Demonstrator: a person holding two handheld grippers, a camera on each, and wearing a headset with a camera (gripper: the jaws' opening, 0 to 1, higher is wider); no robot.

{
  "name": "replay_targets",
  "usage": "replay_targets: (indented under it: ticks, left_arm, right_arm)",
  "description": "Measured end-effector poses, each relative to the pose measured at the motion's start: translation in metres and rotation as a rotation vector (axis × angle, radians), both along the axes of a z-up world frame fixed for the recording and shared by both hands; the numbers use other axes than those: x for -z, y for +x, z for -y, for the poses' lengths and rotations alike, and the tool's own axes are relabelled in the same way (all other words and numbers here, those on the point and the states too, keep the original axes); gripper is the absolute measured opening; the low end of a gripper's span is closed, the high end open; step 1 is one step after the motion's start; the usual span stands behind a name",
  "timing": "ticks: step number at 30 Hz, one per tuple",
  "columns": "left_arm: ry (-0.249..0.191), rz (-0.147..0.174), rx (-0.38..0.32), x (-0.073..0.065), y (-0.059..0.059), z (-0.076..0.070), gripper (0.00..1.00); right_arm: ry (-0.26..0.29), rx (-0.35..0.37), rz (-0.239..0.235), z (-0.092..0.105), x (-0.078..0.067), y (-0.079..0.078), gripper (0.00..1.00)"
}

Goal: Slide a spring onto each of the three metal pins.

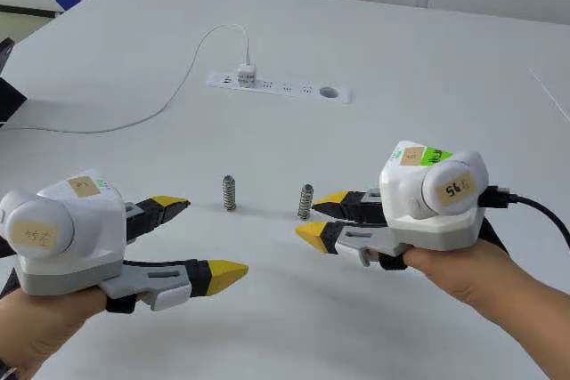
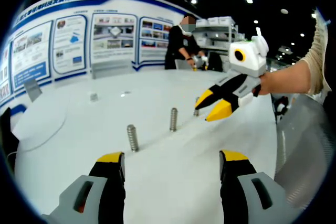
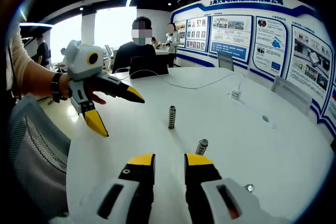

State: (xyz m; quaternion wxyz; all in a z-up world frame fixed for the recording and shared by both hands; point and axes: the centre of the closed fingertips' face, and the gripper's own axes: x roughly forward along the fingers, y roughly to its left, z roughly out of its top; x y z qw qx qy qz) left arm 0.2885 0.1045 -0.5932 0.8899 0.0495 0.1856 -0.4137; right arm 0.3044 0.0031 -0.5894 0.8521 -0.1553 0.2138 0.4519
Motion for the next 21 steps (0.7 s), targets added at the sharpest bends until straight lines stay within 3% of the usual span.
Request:
replay_targets:
  ticks: [21]
  left_arm:
    - [0.003, -0.005, 0.006, 0.0, 0.002, 0.002, 0.76]
  right_arm:
    - [-0.002, 0.117, 0.009, 0.071, -0.002, -0.007, 0.27]
